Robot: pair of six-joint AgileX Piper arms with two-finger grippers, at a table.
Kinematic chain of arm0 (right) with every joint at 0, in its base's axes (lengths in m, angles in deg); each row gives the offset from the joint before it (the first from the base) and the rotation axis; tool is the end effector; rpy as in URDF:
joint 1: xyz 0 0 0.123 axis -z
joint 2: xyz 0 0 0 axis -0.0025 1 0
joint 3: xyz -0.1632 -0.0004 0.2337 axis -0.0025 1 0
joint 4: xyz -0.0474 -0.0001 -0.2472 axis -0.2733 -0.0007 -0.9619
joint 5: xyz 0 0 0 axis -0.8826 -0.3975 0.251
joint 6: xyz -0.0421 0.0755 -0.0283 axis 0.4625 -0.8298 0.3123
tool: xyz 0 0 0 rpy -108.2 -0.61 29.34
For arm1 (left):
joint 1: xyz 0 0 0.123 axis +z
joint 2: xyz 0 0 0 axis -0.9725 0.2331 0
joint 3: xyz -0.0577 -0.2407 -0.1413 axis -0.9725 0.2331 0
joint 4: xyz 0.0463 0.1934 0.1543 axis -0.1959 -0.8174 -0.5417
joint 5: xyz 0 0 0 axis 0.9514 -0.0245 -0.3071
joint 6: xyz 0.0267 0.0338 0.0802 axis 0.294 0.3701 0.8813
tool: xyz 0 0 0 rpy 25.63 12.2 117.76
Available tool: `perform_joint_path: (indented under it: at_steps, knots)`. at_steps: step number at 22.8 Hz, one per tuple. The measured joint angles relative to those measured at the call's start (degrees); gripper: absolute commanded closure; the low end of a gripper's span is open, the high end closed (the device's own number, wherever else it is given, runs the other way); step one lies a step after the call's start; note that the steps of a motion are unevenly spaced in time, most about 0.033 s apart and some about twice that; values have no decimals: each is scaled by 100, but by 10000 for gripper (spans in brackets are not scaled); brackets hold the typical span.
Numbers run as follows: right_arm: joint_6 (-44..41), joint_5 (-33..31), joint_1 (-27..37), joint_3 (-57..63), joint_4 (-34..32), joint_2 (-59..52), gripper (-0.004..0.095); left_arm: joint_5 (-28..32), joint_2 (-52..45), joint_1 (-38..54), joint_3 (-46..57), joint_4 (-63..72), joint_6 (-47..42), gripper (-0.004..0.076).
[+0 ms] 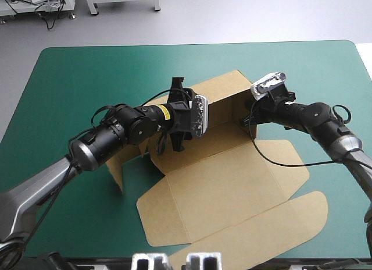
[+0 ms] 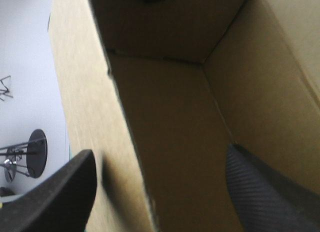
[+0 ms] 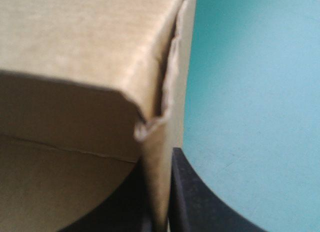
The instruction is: Fold the box
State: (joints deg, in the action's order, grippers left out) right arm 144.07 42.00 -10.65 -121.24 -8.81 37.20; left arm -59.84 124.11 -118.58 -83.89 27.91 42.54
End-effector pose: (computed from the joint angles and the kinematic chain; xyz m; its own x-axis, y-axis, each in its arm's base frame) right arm 0.3118 0.0899 0.2864 -0.4287 -0.3185 -0.8455 -0.5657 0.8242 -0.0237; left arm 0.2558 -0.2369 0.3457 0.3947 0.8048 -0.4433 0.7119 0.0371 0.7013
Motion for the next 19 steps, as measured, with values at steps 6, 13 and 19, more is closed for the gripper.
perform_joint_path:
  at_steps: [6, 13, 19]
  knots:
    - [-544, -102, -18, -71, -501, 0, 927, -33, -621, -412, 0, 134, 0, 330]
    - [-696, 19, -18, -92, -609, 0, 927, 243, -998, -215, 0, -91, -822, 720]
    - [-1533, -286, -18, -374, -1635, -180, 928, -165, -998, 1748, -42, -25, -1957, 710]
